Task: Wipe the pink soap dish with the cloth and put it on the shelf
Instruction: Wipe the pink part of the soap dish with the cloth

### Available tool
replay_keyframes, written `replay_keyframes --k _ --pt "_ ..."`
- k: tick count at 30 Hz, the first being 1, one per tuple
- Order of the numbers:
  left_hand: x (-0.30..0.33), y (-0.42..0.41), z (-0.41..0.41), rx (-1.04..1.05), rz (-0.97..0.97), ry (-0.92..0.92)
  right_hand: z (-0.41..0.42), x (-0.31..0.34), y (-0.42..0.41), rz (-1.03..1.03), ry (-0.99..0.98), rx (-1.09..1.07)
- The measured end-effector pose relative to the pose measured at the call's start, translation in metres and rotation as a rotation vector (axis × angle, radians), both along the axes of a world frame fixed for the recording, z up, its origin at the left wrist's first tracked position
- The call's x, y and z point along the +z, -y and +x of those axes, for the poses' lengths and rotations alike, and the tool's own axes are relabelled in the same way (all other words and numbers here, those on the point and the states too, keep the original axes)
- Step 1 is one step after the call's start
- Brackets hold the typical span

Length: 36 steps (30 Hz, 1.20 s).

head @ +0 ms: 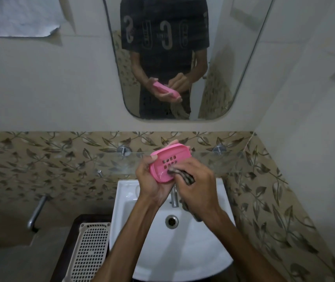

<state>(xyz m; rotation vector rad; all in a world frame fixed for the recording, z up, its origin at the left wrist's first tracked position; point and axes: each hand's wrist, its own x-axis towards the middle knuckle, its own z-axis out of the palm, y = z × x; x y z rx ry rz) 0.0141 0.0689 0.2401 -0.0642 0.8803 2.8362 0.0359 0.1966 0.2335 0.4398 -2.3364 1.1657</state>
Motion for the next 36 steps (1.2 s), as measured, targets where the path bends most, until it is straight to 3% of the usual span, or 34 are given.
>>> replay_keyframes --k 3,7,10,14,17,21,24,28,32,36 --pt "-0.001 -0.001 -0.003 -0.001 -0.014 -0.003 -0.007 0.002 -0.005 -0.063 0.025 -0.166" --pt "-0.001 -0.001 -0.003 0.004 -0.005 0.027 0.002 -0.002 0.004 0.041 -0.064 0.0" --pt "0.003 -0.003 -0.003 0.015 -0.014 0.004 -0.007 0.002 -0.004 -0.056 -0.009 -0.162" --pt "0.003 -0.002 -0.001 0.042 -0.009 0.047 0.0 0.0 -0.001 0.046 -0.069 -0.019" --pt "0.001 -0.004 -0.002 0.031 -0.014 0.026 -0.01 0.005 -0.009 -0.01 0.006 -0.16" --pt "-0.004 -0.002 -0.002 0.034 -0.008 0.041 -0.003 0.001 -0.006 0.067 -0.032 0.017" --pt "0.002 -0.006 -0.003 0.034 -0.042 0.019 -0.013 0.004 -0.011 -0.023 0.019 -0.152" --pt "0.002 -0.003 -0.006 0.041 -0.025 0.028 -0.005 0.002 -0.002 0.015 -0.018 -0.007" --pt "0.005 -0.006 -0.006 0.025 -0.036 -0.008 -0.012 0.004 -0.007 -0.088 0.029 -0.186" --pt "0.004 -0.004 -0.003 0.031 -0.01 0.006 0.001 -0.002 0.004 -0.013 -0.035 -0.034"
